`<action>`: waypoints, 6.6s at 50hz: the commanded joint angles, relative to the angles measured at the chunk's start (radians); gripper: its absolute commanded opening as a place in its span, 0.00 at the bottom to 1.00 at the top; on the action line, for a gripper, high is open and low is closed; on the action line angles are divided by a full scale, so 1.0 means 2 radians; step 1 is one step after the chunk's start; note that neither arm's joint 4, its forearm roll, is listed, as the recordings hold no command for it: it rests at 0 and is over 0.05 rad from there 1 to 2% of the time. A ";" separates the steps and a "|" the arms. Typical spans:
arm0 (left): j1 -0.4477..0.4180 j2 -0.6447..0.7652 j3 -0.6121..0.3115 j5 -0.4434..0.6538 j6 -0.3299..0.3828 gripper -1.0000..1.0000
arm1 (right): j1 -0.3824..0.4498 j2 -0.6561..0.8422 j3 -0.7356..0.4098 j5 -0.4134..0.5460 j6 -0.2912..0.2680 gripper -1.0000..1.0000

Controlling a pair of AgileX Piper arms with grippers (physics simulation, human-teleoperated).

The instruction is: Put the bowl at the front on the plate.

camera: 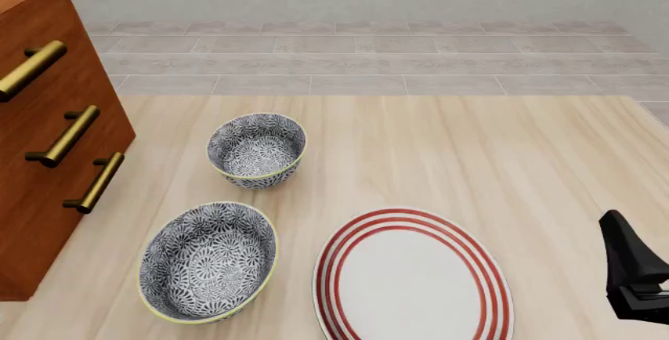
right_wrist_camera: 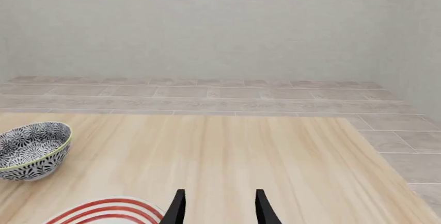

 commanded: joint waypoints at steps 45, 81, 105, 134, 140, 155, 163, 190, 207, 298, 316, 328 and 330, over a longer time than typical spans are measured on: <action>-0.328 0.122 -0.017 -0.141 0.286 0.00 | -0.001 -0.005 0.000 0.004 -0.004 1.00; -0.588 0.351 -0.036 -0.278 0.403 0.00 | -0.006 -0.003 -0.001 0.003 0.006 1.00; -0.690 0.489 -0.091 -0.311 0.386 0.00 | -0.002 0.003 0.000 -0.002 0.002 1.00; -0.661 0.545 -0.077 -0.333 0.380 0.00 | -0.004 -0.002 -0.001 0.004 0.005 1.00; -0.651 0.552 -0.073 -0.337 0.377 0.00 | -0.004 -0.003 -0.001 0.004 0.006 1.00; -0.624 0.572 -0.072 -0.355 0.370 0.00 | -0.005 -0.005 -0.001 0.006 0.009 1.00; -0.629 0.588 -0.086 -0.351 0.351 0.00 | -0.006 -0.006 0.000 0.006 0.009 1.00; -0.610 0.615 -0.095 -0.367 0.343 0.00 | -0.009 -0.007 -0.001 0.006 0.014 1.00; -0.616 0.637 -0.096 -0.378 0.325 0.00 | -0.009 -0.007 0.000 0.005 0.014 1.00; -0.604 0.681 -0.101 -0.363 0.293 1.00 | -0.008 -0.010 0.000 0.006 0.015 1.00; -0.608 0.670 -0.104 -0.355 0.290 1.00 | -0.008 -0.010 0.000 0.006 0.014 1.00; -0.618 0.635 -0.130 -0.318 0.286 1.00 | -0.008 -0.010 -0.001 0.007 0.011 1.00; -0.619 0.630 -0.133 -0.312 0.287 1.00 | -0.008 -0.010 -0.001 0.007 0.010 1.00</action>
